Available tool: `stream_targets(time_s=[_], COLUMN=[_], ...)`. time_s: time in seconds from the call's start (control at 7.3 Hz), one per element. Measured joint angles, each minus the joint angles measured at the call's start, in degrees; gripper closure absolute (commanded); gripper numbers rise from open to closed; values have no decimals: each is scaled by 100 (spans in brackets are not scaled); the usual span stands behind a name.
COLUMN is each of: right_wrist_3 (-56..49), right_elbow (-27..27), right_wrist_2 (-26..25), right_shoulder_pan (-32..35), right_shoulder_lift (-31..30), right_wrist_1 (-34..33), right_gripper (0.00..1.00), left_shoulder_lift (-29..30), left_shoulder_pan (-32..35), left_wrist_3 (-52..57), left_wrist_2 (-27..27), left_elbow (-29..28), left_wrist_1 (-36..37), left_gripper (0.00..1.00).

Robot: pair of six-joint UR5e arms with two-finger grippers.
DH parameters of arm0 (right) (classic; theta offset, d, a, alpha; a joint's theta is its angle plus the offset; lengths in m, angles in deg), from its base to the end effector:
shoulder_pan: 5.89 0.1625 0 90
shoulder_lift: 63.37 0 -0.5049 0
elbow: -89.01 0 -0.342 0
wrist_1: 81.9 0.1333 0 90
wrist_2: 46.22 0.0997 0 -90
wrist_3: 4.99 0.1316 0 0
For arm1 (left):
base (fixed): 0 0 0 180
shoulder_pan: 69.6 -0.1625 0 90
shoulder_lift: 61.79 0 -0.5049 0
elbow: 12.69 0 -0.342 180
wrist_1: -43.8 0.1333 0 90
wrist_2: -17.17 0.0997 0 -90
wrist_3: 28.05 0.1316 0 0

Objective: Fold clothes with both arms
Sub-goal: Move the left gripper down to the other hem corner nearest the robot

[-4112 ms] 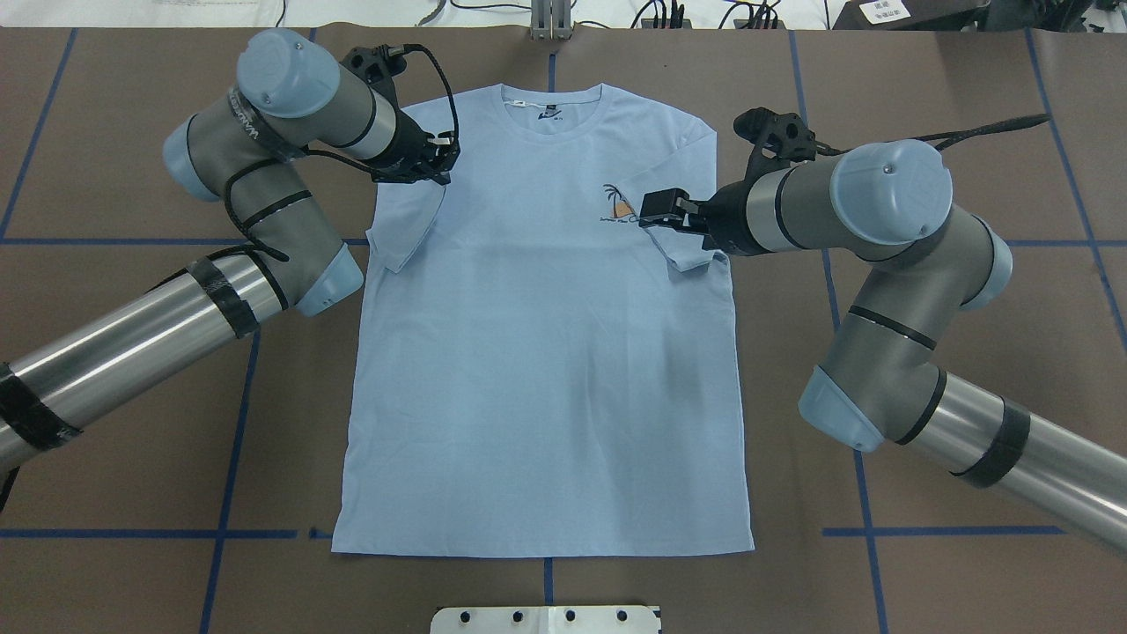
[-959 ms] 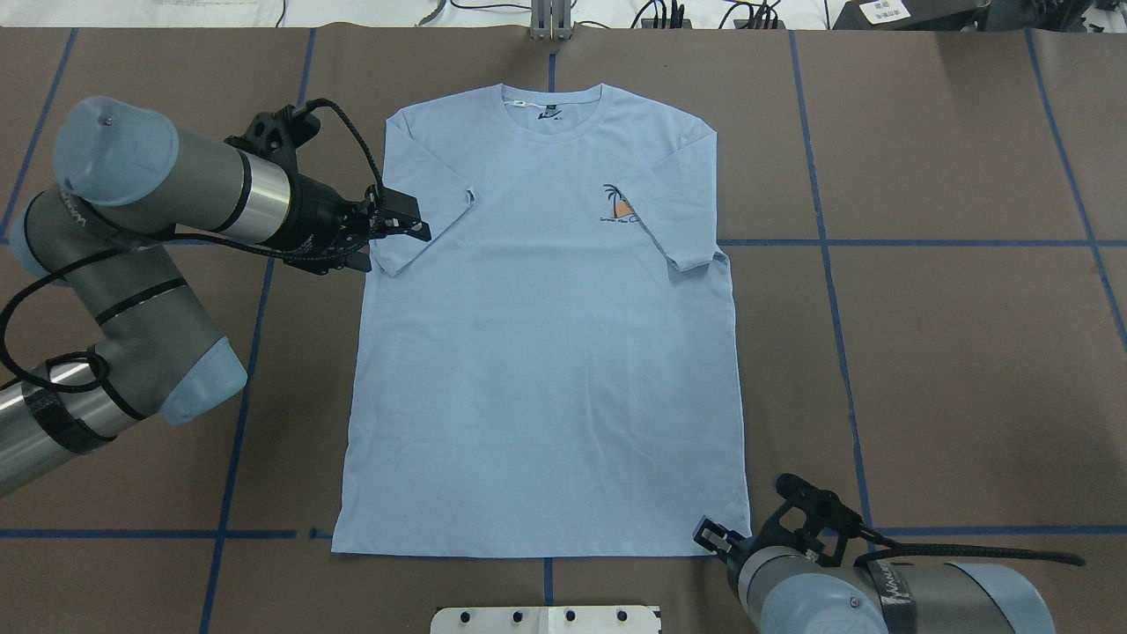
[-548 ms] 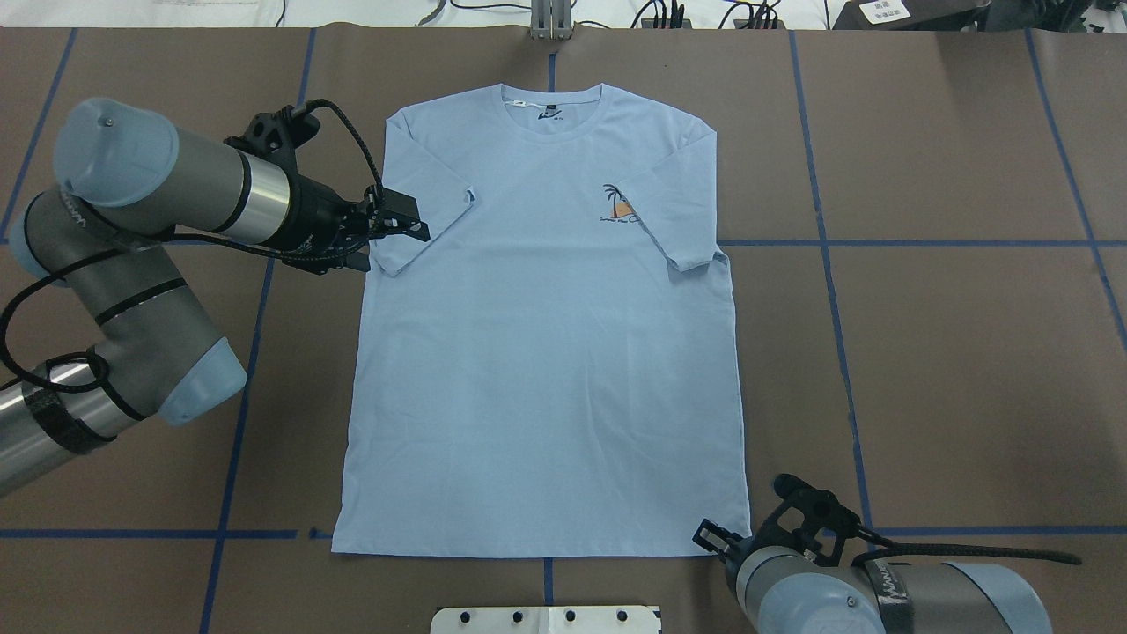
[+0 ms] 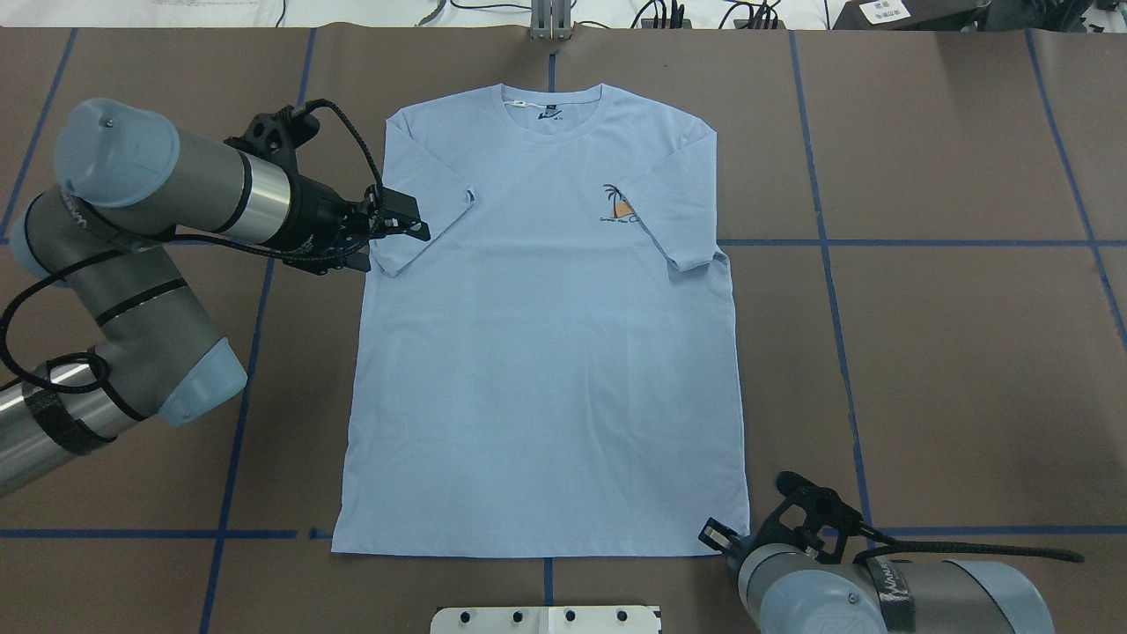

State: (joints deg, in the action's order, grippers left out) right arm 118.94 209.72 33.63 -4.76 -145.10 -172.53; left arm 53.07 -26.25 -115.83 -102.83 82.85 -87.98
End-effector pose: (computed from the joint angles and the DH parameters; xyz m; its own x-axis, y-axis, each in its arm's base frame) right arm -0.4939 -0.1663 0.4867 0.5787 0.5610 0.5920 -0.5445 0.8062 -0.2317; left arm 0.4236 -0.4927 0.3875 0.2320 -0.1729 -0.9572 0.2395 0.9639 -0.1160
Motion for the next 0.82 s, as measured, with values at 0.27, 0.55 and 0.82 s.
stream_targets(time_s=[0.27,0.55,0.82], right_wrist_3=[0,-2,-26], right_elbow=[28,61,90], right_wrist_2=[9,17,36], right_shoulder_pan=[33,61,74], right_shoulder_lift=[1,19,42], right_wrist_1=[-12,-14,-8], right_gripper=[100,100,100], left_shoulder_lift=[10,-27,-634], left_shoulder_pan=[-55,-442,-1337], left_wrist_3=[-86,-646,-1208], left_wrist_2=[3,26,674], left_elbow=[57,162,993], left_wrist_1=[21,114,441], left_gripper=[2,1,1])
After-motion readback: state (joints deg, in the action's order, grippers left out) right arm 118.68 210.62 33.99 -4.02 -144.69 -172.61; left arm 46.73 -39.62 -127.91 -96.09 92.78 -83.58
